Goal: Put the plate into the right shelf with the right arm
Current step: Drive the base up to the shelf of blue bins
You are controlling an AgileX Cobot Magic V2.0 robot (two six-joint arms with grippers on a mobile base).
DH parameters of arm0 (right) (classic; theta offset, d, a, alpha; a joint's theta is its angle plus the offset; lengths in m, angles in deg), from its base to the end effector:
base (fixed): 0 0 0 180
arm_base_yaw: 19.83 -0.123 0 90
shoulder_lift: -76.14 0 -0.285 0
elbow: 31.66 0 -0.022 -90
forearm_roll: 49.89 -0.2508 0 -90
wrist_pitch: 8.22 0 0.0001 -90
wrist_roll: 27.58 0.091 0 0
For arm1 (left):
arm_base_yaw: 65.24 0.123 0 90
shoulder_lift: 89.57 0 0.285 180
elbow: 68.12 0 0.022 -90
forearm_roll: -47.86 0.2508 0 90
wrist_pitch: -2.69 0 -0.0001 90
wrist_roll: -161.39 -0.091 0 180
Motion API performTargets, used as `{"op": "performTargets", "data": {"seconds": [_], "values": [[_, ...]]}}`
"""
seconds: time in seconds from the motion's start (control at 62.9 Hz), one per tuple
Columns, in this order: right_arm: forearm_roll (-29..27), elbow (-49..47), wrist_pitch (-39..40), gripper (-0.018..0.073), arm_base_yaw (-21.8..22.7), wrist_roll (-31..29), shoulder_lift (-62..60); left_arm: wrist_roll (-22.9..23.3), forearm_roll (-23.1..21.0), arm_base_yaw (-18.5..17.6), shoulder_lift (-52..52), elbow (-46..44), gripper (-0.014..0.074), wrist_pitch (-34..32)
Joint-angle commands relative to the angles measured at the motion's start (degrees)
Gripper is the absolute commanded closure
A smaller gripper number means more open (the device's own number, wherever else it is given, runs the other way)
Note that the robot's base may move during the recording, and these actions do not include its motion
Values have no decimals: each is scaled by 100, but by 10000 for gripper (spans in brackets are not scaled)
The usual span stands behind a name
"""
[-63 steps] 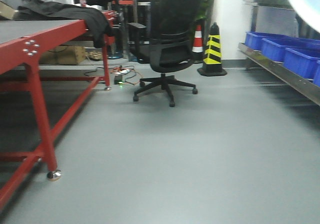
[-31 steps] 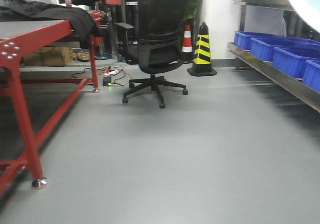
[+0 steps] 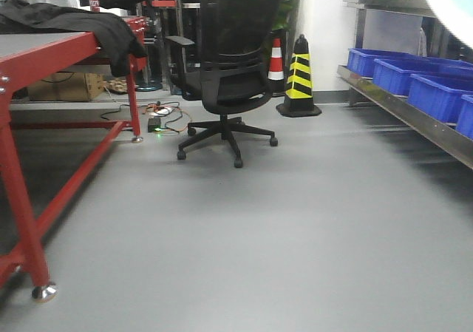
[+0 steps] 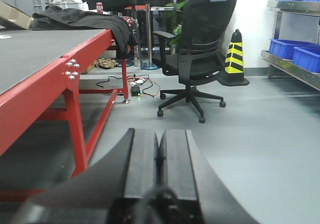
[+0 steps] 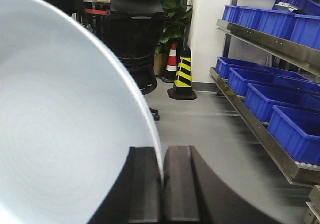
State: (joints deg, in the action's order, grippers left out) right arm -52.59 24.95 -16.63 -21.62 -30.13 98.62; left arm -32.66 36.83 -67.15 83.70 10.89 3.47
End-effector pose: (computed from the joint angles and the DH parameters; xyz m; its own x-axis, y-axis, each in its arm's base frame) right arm 0.0696 0.0028 0.3049 0.0437 0.0035 -0.9990 -0.0382 0.9993 0.0018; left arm 0.0562 -0.0021 0.2024 0.0627 0.0506 -0.9967 0.0327 0.9981 0.0528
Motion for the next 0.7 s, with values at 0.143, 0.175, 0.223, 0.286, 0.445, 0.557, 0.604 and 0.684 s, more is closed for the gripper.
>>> {"op": "performTargets", "data": {"seconds": [0.143,0.175,0.223,0.286,0.445,0.557,0.604,0.684], "values": [[30,-166,540,507,26,-15,44,5,-34,-34,21,56,643,-506],[30,-166,540,507,26,-15,44,5,-34,-34,21,56,643,-506],[30,-166,540,507,26,-15,44,5,-34,-34,21,56,643,-506],[30,-166,540,507,26,-15,44,5,-34,-34,21,56,643,-506],[30,-166,540,507,26,-15,44,5,-34,-34,21,56,643,-506],[30,-166,540,507,26,-15,44,5,-34,-34,21,56,643,-506],[30,-166,540,507,26,-15,44,5,-34,-34,21,56,643,-506],[30,-166,540,507,26,-15,44,5,-34,-34,21,56,643,-506]]}}
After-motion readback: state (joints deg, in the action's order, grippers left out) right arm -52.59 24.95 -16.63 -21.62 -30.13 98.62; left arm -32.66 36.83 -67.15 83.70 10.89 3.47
